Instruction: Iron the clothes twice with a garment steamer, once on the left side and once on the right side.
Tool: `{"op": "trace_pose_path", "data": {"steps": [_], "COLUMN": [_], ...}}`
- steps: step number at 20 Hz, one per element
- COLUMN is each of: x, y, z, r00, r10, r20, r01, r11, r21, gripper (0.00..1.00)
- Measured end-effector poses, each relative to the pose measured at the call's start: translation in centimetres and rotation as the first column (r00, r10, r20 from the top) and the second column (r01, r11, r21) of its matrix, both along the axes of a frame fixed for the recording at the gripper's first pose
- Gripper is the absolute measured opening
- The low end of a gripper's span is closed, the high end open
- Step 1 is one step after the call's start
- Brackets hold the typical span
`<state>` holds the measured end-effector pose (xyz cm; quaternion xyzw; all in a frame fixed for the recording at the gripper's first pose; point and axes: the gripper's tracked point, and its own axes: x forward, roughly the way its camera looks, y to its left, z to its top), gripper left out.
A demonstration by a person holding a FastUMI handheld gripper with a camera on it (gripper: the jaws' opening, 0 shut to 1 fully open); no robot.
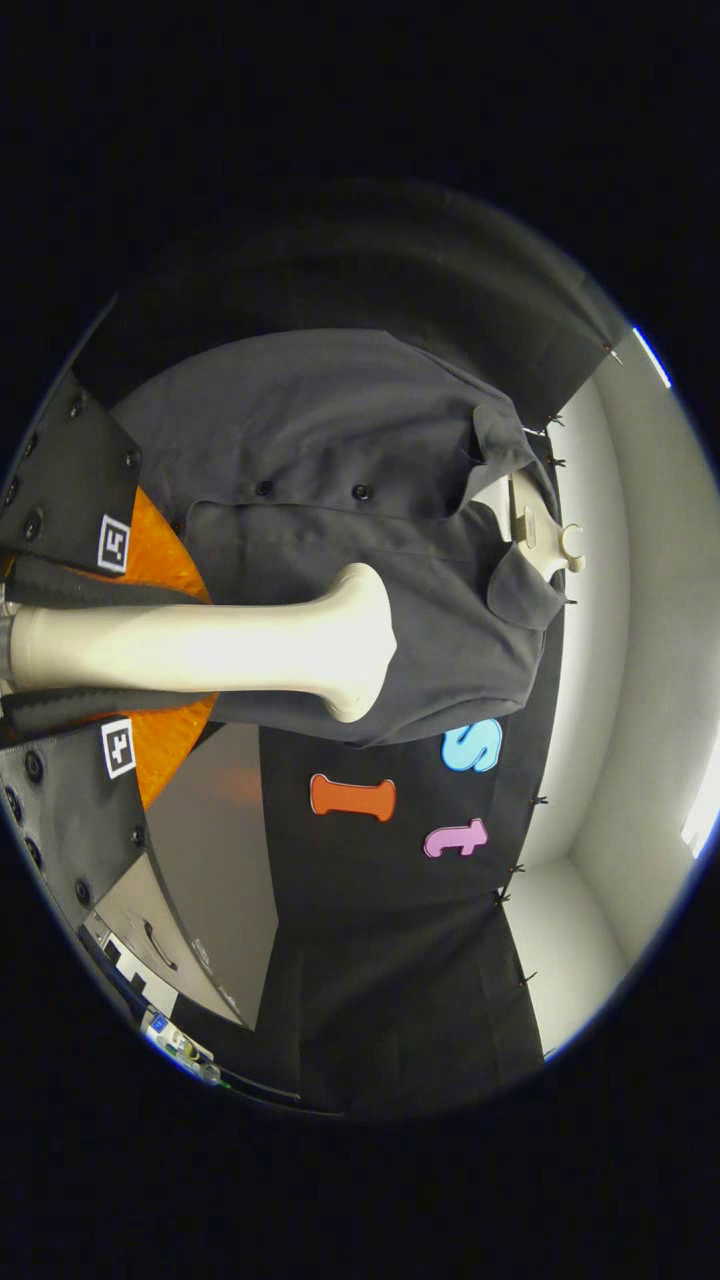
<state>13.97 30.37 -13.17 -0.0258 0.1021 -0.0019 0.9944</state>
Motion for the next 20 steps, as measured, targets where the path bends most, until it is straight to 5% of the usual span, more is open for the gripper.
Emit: {"op": "trace_pose_path", "data": {"steps": [20], "x": [-7.1], "y": [2.0], "z": [-13.8], "r00": [0.969], "r10": [0.061], "r20": [-0.238], "r01": [-0.057], "r11": [0.998], "r21": [0.023], "gripper": [0.39]}}
